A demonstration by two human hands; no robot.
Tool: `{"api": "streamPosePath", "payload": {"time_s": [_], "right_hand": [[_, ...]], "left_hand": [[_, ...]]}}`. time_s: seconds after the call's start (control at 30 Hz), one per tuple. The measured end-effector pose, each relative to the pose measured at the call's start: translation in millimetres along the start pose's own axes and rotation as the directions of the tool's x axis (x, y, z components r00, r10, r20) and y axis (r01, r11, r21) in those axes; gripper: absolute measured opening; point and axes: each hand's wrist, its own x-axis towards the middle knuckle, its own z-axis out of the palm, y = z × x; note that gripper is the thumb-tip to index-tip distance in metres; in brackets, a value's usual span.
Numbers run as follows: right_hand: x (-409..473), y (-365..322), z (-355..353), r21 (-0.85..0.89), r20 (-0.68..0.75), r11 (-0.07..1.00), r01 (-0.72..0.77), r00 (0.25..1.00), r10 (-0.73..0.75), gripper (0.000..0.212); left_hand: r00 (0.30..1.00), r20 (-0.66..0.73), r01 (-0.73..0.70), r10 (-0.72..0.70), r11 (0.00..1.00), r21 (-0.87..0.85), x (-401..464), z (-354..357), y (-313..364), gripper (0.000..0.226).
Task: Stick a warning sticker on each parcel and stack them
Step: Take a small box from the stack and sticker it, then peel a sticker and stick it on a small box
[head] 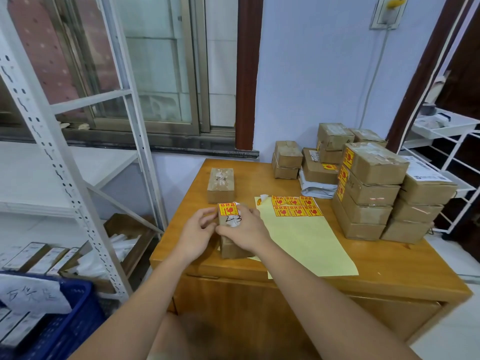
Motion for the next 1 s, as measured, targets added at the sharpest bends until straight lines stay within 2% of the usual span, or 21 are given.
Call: {"api": "streamPosePath", "payload": {"time_s": [0.13,0.23,0.37,0.47,0.7,0.83,1.0], "right_hand": [[-1,-4,-19,0.029,-0.059,0.999,0.021,0.998,-0.02,0.1],[4,-4,-43,0.034,-0.116,0.998,0.049,0.992,-0.045,0.095],[12,0,-86,0.001,-0.199,0.998,0.066,0.978,-0.064,0.093],[25,7,-119,-0.018,-0.244,1.0,0.017,0.969,-0.021,0.096],[64,28,-176,-0.128,-0.339,0.991,-0.048,0.941,0.002,0.096],[103,41,-191,-0.116,-0.342,0.99,-0.082,0.939,0.038,0.09],[163,45,-201,-0.198,-0.386,0.972,-0.128,0.921,0.042,0.084]], "left_hand": [[0.996,-0.014,-0.092,0.094,0.99,0.104,3,6,12,0.034],[0.988,0.027,-0.156,0.154,0.965,0.211,5,16,25,0.034],[0.969,0.142,-0.246,0.202,0.839,0.485,16,28,34,0.052],[0.958,0.216,-0.283,0.19,0.755,0.591,24,40,42,0.057],[0.919,0.338,-0.383,0.202,0.658,0.648,45,77,51,0.057],[0.898,0.384,-0.43,0.215,0.616,0.66,63,90,51,0.057],[0.869,0.434,-0.487,0.238,0.563,0.668,98,98,48,0.056]]}}
